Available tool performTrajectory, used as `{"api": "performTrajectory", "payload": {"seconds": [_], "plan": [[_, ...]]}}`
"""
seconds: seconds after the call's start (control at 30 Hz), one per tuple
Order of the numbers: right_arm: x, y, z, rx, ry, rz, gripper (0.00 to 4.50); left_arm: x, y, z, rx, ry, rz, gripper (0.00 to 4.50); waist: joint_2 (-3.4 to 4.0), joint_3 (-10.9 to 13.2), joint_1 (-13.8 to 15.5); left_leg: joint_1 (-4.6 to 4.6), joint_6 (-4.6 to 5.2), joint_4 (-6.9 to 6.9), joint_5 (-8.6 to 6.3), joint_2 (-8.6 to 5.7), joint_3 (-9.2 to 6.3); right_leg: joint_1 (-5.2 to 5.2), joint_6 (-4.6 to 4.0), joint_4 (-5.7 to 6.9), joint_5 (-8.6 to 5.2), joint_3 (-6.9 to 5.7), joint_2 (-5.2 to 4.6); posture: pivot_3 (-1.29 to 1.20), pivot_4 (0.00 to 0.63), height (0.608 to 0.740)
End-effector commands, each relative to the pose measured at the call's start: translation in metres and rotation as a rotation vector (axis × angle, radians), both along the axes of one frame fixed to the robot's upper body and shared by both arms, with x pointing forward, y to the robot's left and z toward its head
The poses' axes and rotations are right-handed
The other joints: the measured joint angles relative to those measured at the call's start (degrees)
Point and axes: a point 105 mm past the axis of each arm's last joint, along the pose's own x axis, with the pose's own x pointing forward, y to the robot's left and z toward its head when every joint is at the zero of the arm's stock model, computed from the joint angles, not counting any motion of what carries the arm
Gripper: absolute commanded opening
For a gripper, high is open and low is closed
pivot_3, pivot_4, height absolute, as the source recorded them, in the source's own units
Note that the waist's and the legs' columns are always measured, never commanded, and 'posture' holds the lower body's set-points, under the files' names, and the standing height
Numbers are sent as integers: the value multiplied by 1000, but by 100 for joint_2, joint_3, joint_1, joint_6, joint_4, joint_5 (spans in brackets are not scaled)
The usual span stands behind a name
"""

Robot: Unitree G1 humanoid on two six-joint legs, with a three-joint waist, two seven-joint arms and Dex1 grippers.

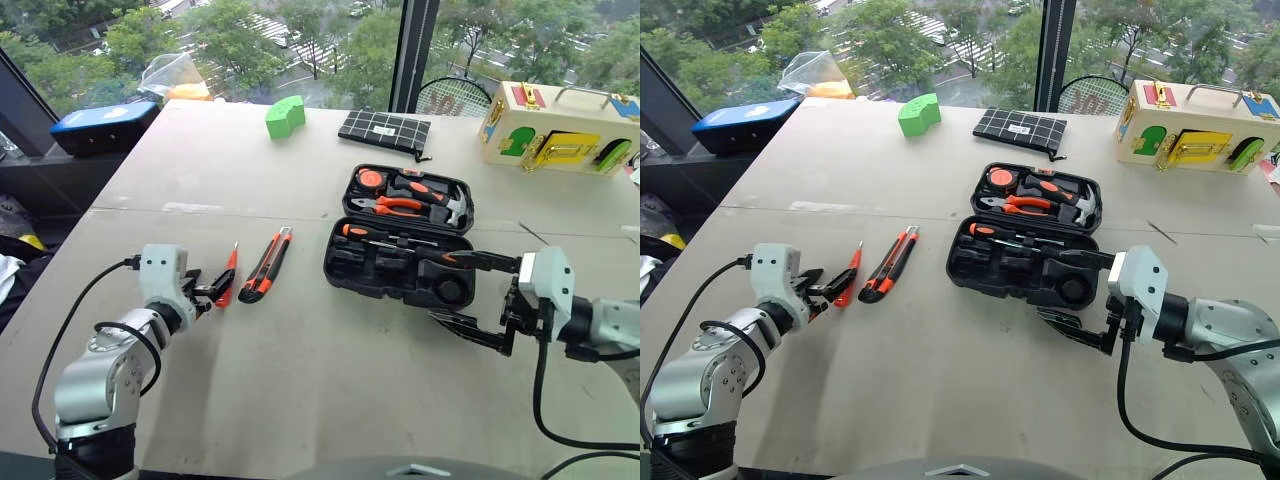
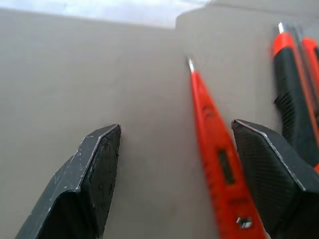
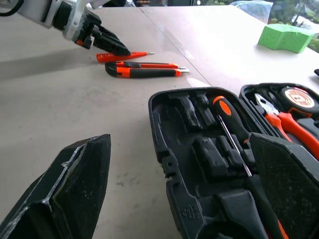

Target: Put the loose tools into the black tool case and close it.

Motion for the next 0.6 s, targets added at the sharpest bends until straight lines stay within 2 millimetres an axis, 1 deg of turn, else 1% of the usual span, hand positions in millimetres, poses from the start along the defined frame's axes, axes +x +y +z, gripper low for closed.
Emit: {"api": "performTrajectory", "payload": {"seconds": [0.03,0.13,0.17,0.23,0.3,0.33,0.53,0.6], "plan": [[2,2,7,5,-42,15,4500,-4,-9,-12,34,64,-14,3564,-1,-1,6,1,0,1,0,-2,2,2,0,-1,0,0,-3,0,150,740],[2,1,7,-1,-46,16,4500,-3,-20,-17,9,70,-36,2836,9,-2,18,3,0,0,0,-3,2,3,0,-1,0,0,-4,0,150,740],[2,1,8,-3,-47,15,4500,-3,-22,-18,3,72,-38,2308,12,-3,22,4,0,-1,0,-3,1,4,0,-1,0,0,-4,0,150,740],[3,0,9,-6,-49,11,4500,-2,-24,-19,-9,76,-47,1539,18,-4,54,5,0,-1,0,-3,1,4,0,-1,0,-1,-4,0,150,740],[3,-1,9,-9,-50,5,4500,-1,-26,-19,-13,70,-58,602,19,-4,88,5,0,-1,0,-3,3,5,0,-3,0,0,-4,0,150,740],[3,-1,9,-10,-51,3,4500,1,-25,-17,-14,60,-59,369,19,-4,101,5,0,-1,0,-4,3,5,0,-4,0,0,-4,0,150,740],[2,1,7,-7,-51,-9,4500,8,-15,-6,-22,-17,-50,383,19,-4,114,5,0,0,0,-6,4,8,0,-8,0,0,-7,0,150,740],[1,2,7,-1,-52,-15,4500,14,-11,6,-54,-77,-52,383,18,-4,113,5,0,1,0,-6,3,8,0,-7,0,-1,-7,0,150,740]]}}
